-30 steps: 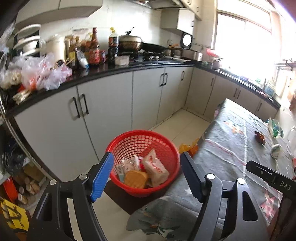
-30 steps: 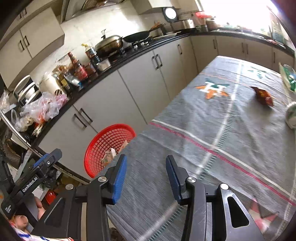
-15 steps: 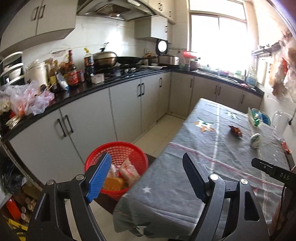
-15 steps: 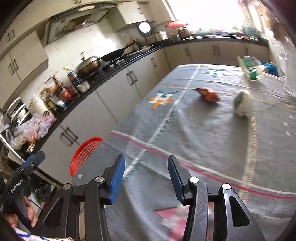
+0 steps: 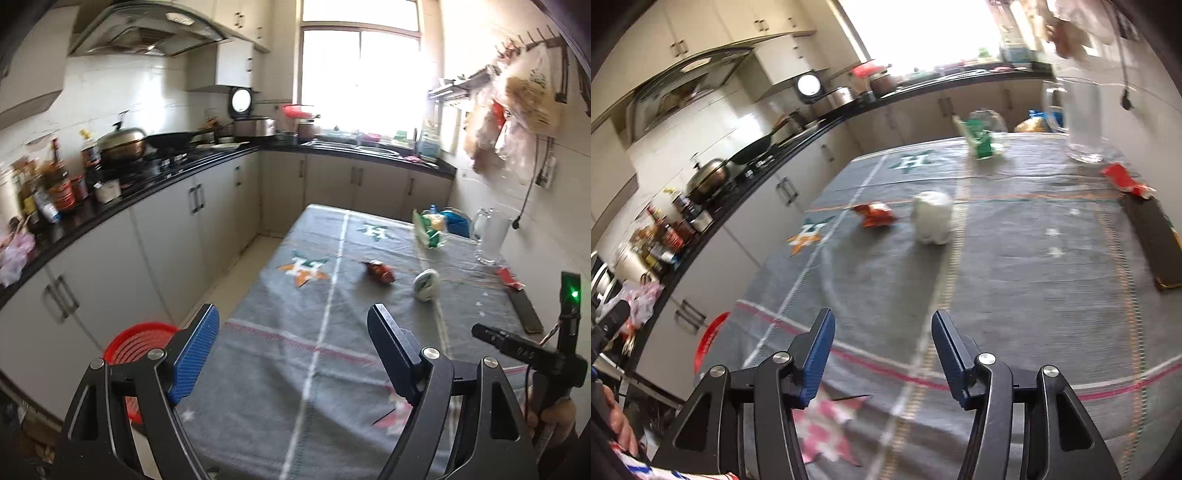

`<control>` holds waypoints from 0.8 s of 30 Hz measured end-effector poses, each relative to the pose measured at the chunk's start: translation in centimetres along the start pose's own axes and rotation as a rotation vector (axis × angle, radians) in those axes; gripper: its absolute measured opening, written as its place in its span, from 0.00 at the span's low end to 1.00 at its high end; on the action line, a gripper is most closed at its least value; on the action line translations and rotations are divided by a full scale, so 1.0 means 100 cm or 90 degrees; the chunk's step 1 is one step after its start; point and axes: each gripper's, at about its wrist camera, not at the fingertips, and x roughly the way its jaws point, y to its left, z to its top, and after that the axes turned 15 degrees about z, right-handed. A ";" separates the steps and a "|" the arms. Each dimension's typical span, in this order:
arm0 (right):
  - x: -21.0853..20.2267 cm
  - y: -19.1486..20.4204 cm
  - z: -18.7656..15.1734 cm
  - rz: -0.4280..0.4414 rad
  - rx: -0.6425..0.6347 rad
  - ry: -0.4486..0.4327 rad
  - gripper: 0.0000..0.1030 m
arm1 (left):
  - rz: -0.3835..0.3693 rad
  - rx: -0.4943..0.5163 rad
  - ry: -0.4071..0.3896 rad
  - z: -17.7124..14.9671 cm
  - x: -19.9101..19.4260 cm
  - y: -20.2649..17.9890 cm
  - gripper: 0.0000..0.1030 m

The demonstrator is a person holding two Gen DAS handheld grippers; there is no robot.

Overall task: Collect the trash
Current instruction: 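Move both open tools back over the table items, then grasp the red snack wrapper with the left tool while the right tool grasps the white cloth ball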

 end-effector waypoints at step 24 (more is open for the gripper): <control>0.107 -0.064 0.080 -0.051 0.029 -0.015 0.75 | -0.137 0.025 0.234 0.071 0.221 -0.151 0.79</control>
